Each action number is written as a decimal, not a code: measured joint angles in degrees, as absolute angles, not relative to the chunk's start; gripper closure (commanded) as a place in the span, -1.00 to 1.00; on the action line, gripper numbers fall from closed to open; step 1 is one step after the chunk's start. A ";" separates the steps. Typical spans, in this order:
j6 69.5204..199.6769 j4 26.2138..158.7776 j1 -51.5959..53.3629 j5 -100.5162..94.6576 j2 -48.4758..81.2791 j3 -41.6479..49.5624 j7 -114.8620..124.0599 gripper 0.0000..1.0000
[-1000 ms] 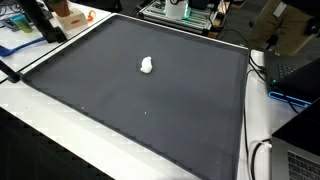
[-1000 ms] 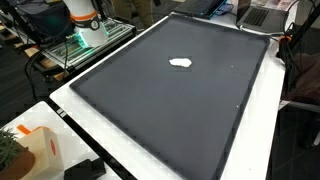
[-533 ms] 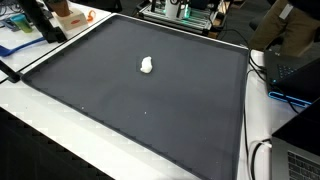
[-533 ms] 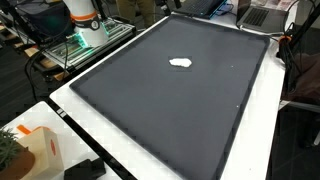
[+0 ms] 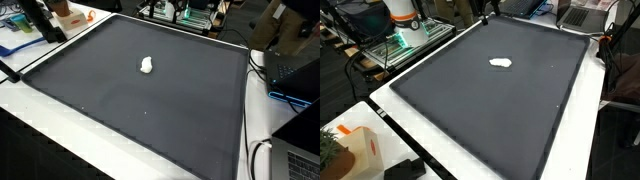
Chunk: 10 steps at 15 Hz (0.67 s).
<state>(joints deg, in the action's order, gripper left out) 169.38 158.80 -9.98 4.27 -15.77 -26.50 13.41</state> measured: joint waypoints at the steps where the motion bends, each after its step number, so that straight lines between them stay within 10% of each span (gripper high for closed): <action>1: 170.20 158.81 -10.23 4.73 -13.59 -26.45 13.85 -1.00; 10: 185.31 158.20 -20.31 -3.09 0.03 -26.80 15.02 -1.00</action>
<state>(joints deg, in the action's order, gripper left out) 185.31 158.20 -20.31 -3.09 0.03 -26.80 15.02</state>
